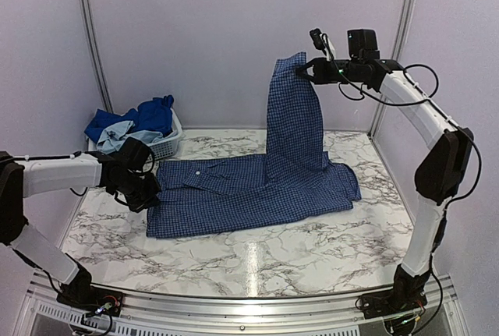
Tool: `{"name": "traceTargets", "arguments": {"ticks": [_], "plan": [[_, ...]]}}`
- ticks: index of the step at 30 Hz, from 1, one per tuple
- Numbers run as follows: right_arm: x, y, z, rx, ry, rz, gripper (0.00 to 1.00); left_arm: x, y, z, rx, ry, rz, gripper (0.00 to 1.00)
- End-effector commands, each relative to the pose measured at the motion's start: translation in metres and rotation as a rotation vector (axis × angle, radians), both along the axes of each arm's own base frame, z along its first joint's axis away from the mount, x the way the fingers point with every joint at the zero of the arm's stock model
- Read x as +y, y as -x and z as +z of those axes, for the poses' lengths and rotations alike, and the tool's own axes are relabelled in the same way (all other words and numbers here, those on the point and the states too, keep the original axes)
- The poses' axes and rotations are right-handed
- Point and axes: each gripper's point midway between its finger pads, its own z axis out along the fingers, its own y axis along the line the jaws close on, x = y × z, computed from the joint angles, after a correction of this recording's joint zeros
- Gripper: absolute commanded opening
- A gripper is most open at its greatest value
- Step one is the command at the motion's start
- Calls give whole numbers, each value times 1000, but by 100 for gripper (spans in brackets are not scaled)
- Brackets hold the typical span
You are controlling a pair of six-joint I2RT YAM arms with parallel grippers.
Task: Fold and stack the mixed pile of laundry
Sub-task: Fold the 1/3-folded shirt at the center of the board.
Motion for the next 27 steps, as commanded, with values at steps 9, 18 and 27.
{"name": "traceTargets", "arguments": {"ticks": [9,18,27], "plan": [[-16,65,54,-66,-36,12,0,-21,-16,13,-42,45,-125,0],[-17,154,86,-83,-73,60,0,-34,2,30,-65,125,-215,0],[-27,210,56,3,-55,10,0,-51,38,39,-86,160,-320,0]]}}
